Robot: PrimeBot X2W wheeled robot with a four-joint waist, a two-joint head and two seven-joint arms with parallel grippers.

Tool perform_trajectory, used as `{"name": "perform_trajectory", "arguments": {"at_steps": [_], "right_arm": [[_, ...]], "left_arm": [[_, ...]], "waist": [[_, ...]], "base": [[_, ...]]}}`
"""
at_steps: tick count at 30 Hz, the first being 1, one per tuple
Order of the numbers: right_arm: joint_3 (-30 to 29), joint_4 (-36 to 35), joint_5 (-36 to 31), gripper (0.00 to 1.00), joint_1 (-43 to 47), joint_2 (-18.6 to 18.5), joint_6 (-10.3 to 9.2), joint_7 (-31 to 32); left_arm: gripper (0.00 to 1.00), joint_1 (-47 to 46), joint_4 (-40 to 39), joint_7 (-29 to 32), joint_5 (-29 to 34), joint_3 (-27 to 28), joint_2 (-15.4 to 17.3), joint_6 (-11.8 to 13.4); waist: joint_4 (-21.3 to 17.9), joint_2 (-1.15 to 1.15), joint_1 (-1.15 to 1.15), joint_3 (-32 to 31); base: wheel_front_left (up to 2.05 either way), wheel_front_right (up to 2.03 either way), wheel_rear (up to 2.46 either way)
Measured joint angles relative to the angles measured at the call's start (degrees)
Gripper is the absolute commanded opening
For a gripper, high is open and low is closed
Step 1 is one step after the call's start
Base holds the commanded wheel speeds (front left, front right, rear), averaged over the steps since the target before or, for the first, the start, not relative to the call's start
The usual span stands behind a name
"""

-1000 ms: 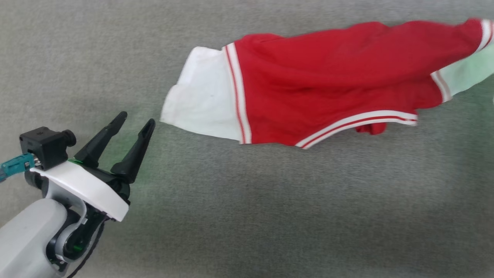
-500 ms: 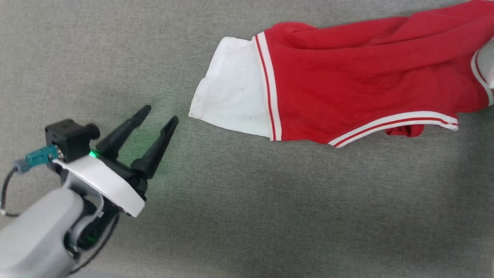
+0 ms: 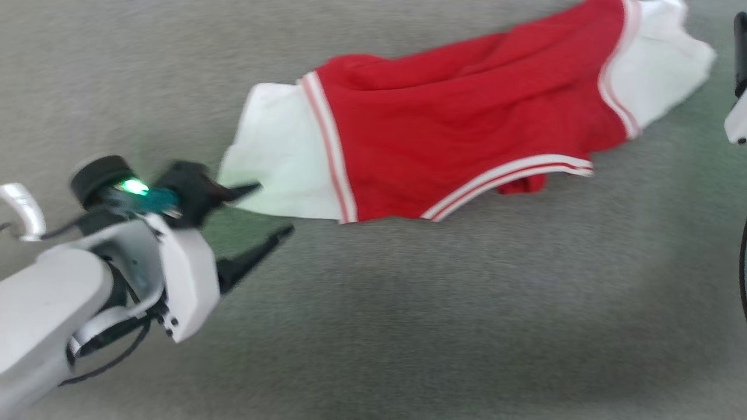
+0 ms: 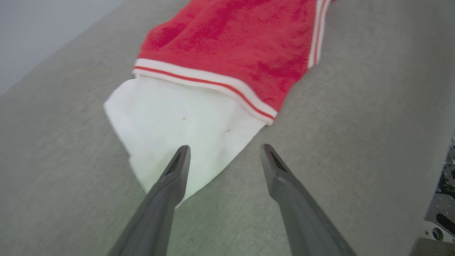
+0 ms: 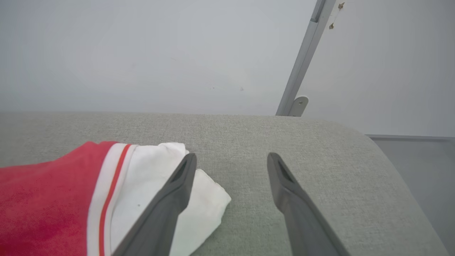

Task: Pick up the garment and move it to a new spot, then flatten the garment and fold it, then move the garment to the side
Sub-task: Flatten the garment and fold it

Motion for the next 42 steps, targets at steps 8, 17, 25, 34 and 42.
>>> {"name": "perform_trajectory", "arguments": {"at_steps": [8, 17, 25, 34, 42], "right_arm": [[1.4, -10.3, 4.5, 1.0, 8.5, 0.0, 0.0, 2.9], [2.4, -18.1, 6.3, 1.0, 12.6, 1.4, 0.0, 6.9], [8.6, -19.3, 9.5, 1.0, 12.8, -0.6, 0.0, 17.4], [12.1, -18.9, 13.4, 1.0, 6.7, -3.5, 0.0, 33.8], [10.1, -14.1, 12.0, 1.0, 1.2, -2.1, 0.0, 39.5]], "left_arm": [[1.0, -7.8, -0.3, 6.2, -3.0, -7.6, 1.3, -0.1], [1.0, -5.8, 3.8, 10.5, -2.0, -7.7, 0.9, -0.1], [0.0, -5.8, 7.3, 7.9, -1.6, -7.3, -2.5, -0.1], [0.0, -6.5, 8.0, 3.4, -1.5, -7.4, -5.9, -0.1], [0.0, -6.6, 7.1, 2.1, 0.2, -7.2, -8.2, 0.1]], "waist": [[-5.7, 0.0, 0.0, 0.7], [-9.2, 0.0, 0.0, 2.8], [-7.3, 0.0, 0.0, 3.3], [-3.6, 0.0, 0.0, 4.9], [-0.8, 0.0, 0.0, 6.6]], "base": [[0.0, 0.0, 0.0], [0.0, 0.0, 0.0], [0.0, 0.0, 0.0], [0.0, 0.0, 0.0], [0.0, 0.0, 0.0]]}}
